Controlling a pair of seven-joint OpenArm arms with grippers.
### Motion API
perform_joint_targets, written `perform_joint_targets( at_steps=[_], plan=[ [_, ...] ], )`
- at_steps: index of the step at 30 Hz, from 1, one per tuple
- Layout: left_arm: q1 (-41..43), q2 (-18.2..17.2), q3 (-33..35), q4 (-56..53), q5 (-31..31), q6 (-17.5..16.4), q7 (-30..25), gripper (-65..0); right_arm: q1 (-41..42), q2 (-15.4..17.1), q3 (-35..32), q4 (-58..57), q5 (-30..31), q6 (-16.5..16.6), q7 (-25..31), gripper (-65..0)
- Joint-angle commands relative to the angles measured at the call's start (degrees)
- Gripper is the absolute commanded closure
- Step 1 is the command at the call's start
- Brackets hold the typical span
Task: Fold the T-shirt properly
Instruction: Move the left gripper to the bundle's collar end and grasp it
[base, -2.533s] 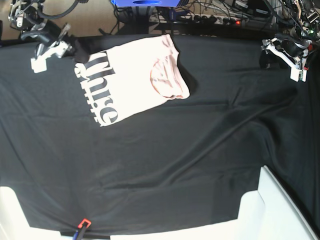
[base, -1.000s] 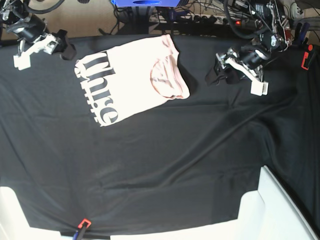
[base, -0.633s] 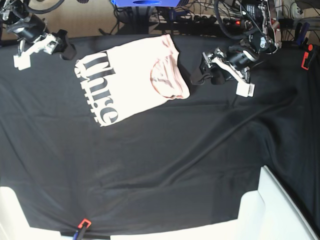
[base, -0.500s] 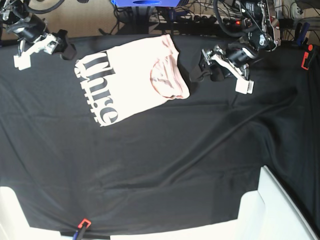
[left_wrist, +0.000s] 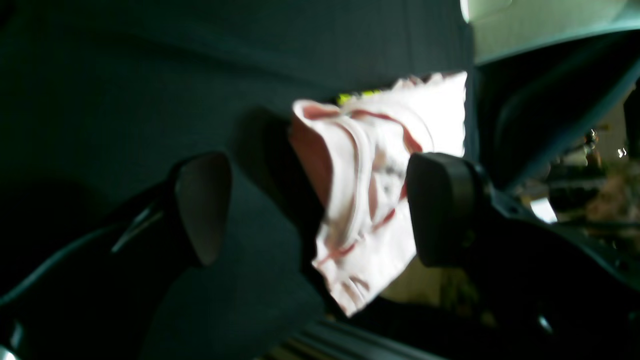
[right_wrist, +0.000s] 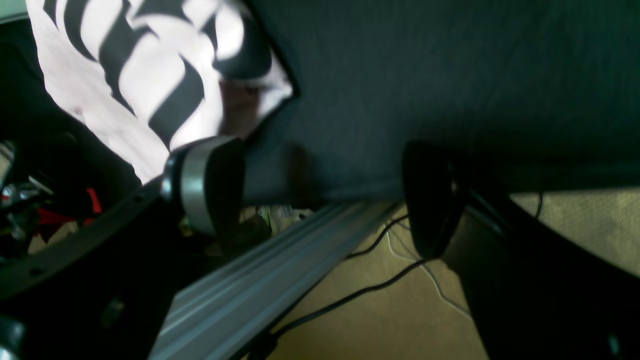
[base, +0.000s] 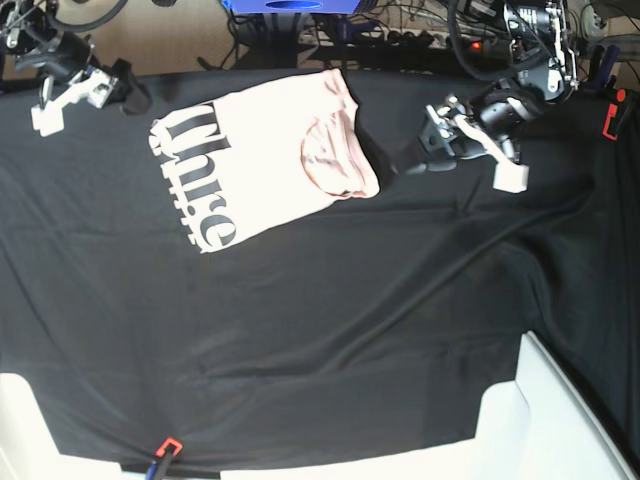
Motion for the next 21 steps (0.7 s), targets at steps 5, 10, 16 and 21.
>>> perform_joint_targets(
  at_steps=[5, 10, 16, 21],
  plan=[
    [-0.5, 1.02, 3.33, 0.28, -1.54, -0.71, 1.08, -53.7, -0.04, 0.53, 0.6, 0.85, 1.13, 0.61, 0.61, -46.9],
    [-0.59, 1.37, 4.39, -1.04, -1.28, -0.71, 0.99, -53.7, 0.05, 0.53, 0.42, 0.85, 1.31, 0.61, 0.61, -46.9],
    [-4.9, 1.46, 4.74, -15.01, -1.19, -0.71, -1.38, -53.7, 0.05, 0.53, 0.51, 0.85, 1.4, 0.7, 0.61, -46.9],
    [-5.42, 3.39, 4.65, -16.24, 3.03, -0.71, -3.05, -53.7, 0.05, 0.53, 0.6, 0.85, 1.4, 0.7, 0.61, -46.9]
  ],
)
